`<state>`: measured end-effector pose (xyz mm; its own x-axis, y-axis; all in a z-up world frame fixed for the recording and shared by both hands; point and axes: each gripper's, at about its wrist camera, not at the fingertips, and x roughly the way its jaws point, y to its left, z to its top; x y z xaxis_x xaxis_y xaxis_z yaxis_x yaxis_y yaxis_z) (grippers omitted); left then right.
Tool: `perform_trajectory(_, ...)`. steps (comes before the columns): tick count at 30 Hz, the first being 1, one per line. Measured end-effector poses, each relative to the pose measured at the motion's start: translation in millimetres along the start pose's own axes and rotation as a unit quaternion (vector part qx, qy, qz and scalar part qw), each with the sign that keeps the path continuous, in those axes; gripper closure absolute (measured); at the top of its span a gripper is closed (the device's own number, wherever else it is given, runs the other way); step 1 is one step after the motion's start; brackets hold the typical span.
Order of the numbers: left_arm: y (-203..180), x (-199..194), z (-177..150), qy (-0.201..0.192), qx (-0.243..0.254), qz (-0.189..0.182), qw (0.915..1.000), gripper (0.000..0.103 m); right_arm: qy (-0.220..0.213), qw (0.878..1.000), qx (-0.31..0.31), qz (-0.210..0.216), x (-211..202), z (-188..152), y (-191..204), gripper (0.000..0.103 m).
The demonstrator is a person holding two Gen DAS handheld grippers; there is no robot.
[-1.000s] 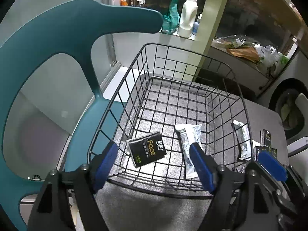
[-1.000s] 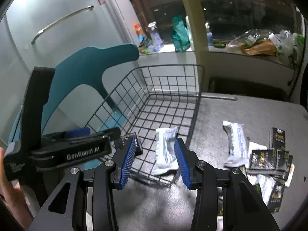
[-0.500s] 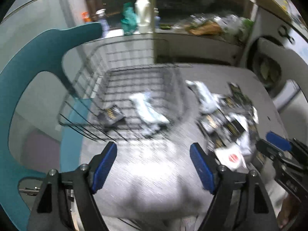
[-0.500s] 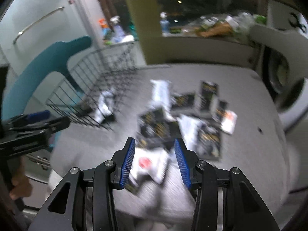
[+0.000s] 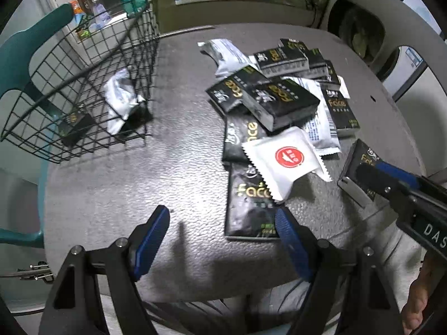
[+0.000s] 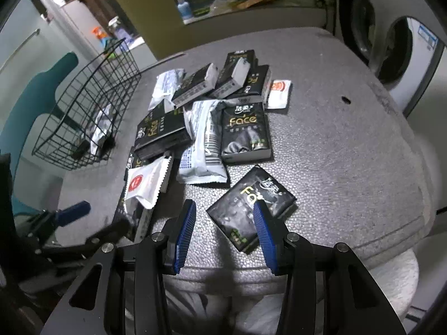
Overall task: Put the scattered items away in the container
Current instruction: 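Return to the table and grasp a black Face pack with each tool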
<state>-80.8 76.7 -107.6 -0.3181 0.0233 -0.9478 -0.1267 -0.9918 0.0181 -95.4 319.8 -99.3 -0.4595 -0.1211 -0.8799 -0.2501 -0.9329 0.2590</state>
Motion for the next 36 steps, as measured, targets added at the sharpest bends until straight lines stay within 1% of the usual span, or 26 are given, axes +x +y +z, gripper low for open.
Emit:
perform_trajectory(3, -2, 8, 4, 0.002, -0.002, -0.002, 1.0000, 0.022, -0.010, 1.000, 0.004, -0.010, 1, 1, -1, 0.059)
perform_trajectory(6, 0, 11, 9, -0.001, -0.009, -0.004, 1.0000, 0.018, -0.013, 1.000, 0.014, -0.024, 0, 5, -4, 0.059)
perform_trajectory(10, -1, 12, 11, 0.001, -0.009, -0.016, 0.9998, 0.017, -0.015, 0.999, 0.022, -0.036, -1, 2, -8, 0.059)
perform_trajectory(12, -5, 14, 12, 0.003, -0.005, -0.024, 0.9997, 0.017, -0.014, 0.999, 0.029, -0.039, -3, 2, -9, 0.058)
perform_trajectory(14, -12, 19, 13, 0.009, 0.003, -0.027, 0.9996, 0.017, -0.011, 0.999, 0.036, -0.039, -3, 1, -10, 0.052)
perform_trajectory(16, -16, 25, 13, 0.015, 0.004, -0.026, 0.9995, 0.017, -0.012, 0.998, 0.036, -0.042, -3, 0, -10, 0.050)
perform_trajectory(20, -10, 33, 13, 0.022, -0.007, -0.027, 0.9994, 0.017, -0.010, 0.998, 0.042, -0.053, -4, -2, -10, 0.048)
perform_trajectory(22, -5, 34, 14, 0.022, -0.012, -0.021, 0.9995, 0.018, -0.006, 0.997, 0.051, -0.062, -4, -4, -13, 0.048)
perform_trajectory(23, -2, 34, 14, 0.022, -0.012, -0.019, 0.9995, 0.021, -0.003, 0.996, 0.060, -0.060, -4, -5, -16, 0.048)
perform_trajectory(24, -1, 33, 14, 0.018, -0.008, -0.014, 0.9997, 0.030, 0.000, 0.996, 0.067, -0.057, -4, -6, -19, 0.048)
perform_trajectory(25, 0, 30, 14, 0.013, -0.004, -0.018, 0.9997, 0.045, 0.001, 0.996, 0.074, -0.053, -3, -7, -21, 0.048)
perform_trajectory(26, 1, 29, 14, 0.014, -0.003, -0.017, 0.9998, 0.051, 0.005, 0.995, 0.079, -0.053, -1, -7, -21, 0.048)
perform_trajectory(29, 5, 29, 15, 0.021, -0.004, -0.017, 0.9996, 0.051, -0.001, 0.996, 0.077, -0.044, 6, -3, -14, 0.048)
perform_trajectory(33, 12, 28, 13, 0.021, -0.008, -0.013, 0.9996, 0.051, 0.000, 0.997, 0.066, -0.047, 22, 5, 1, 0.047)
perform_trajectory(36, 16, 28, 12, 0.023, -0.015, -0.011, 0.9996, 0.051, -0.001, 0.997, 0.031, -0.075, 33, 9, 17, 0.047)
